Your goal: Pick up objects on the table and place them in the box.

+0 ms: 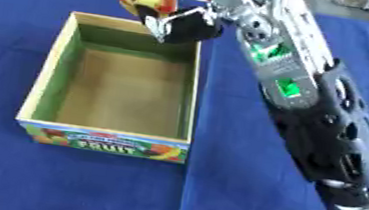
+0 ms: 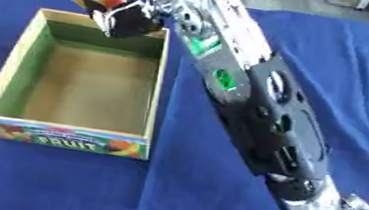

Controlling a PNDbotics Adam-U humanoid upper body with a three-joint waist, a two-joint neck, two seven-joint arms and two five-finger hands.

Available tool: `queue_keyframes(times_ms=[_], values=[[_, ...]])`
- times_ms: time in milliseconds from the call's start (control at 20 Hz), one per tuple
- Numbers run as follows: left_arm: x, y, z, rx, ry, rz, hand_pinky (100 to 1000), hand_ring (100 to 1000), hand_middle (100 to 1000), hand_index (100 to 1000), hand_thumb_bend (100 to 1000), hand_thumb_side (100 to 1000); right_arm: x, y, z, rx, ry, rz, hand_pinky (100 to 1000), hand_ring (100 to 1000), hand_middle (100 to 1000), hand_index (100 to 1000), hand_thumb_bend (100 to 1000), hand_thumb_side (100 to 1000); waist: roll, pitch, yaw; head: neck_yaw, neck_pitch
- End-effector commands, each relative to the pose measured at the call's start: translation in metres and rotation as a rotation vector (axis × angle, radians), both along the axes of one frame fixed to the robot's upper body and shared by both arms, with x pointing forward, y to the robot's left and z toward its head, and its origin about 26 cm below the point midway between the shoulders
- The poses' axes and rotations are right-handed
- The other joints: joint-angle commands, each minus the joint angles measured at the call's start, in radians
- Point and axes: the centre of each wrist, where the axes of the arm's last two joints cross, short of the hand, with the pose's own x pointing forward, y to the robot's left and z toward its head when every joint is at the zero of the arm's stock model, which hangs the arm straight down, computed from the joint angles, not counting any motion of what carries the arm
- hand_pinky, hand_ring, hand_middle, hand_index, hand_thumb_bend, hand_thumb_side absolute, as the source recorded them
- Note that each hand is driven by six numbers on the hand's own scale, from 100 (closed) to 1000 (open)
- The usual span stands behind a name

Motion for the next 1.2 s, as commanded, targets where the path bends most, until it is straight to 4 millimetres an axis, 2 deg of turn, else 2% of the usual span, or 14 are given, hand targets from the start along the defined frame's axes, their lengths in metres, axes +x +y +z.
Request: queue_keyframes(times_ms=[50,350,650,900,1050,1100,1200], values=[[-0.002,0.0,0.008,-0.005,-0.034,0.002,590,812,834,812,100,1000,0.005,0.007,-0.007,-0.022,0.015,-0.012,700,581,386,472,100,199,0.005,-0.023,0.003,-0.004,0.001],[-0.002,-0.001,0.008,-0.009,-0.038,0.001,588,810,833,803,100,1000,0.019,0.019,-0.035,-0.098,0.117,-0.014,699,588,395,474,100,199,0.002,-0.018,0.006,-0.005,-0.002],[-0.002,-0.001,0.007,-0.006,-0.035,-0.003,583,806,827,791,100,1000,0.033,0.027,-0.049,-0.188,0.188,-0.018,720,641,442,511,100,198,-0.001,-0.016,0.01,-0.009,-0.006],[-0.002,-0.002,0.007,-0.002,-0.032,-0.006,582,806,827,791,100,1000,0.046,0.03,-0.06,-0.247,0.283,-0.02,728,651,465,535,100,198,-0.003,-0.015,0.012,-0.013,-0.009],[-0.002,-0.002,0.007,-0.001,-0.031,-0.007,582,806,827,790,100,1000,0.05,0.029,-0.063,-0.261,0.307,-0.025,736,664,489,582,100,198,-0.003,-0.013,0.013,-0.013,-0.009],[-0.002,-0.002,0.007,-0.001,-0.03,-0.008,581,806,827,790,100,1000,0.051,0.029,-0.064,-0.273,0.317,-0.026,751,702,544,684,100,198,-0.004,-0.011,0.013,-0.013,-0.008],[-0.001,-0.003,0.007,0.001,-0.03,-0.011,581,806,827,790,100,1000,0.054,0.029,-0.066,-0.3,0.34,-0.025,755,720,582,748,100,200,-0.004,-0.009,0.013,-0.013,-0.008]])
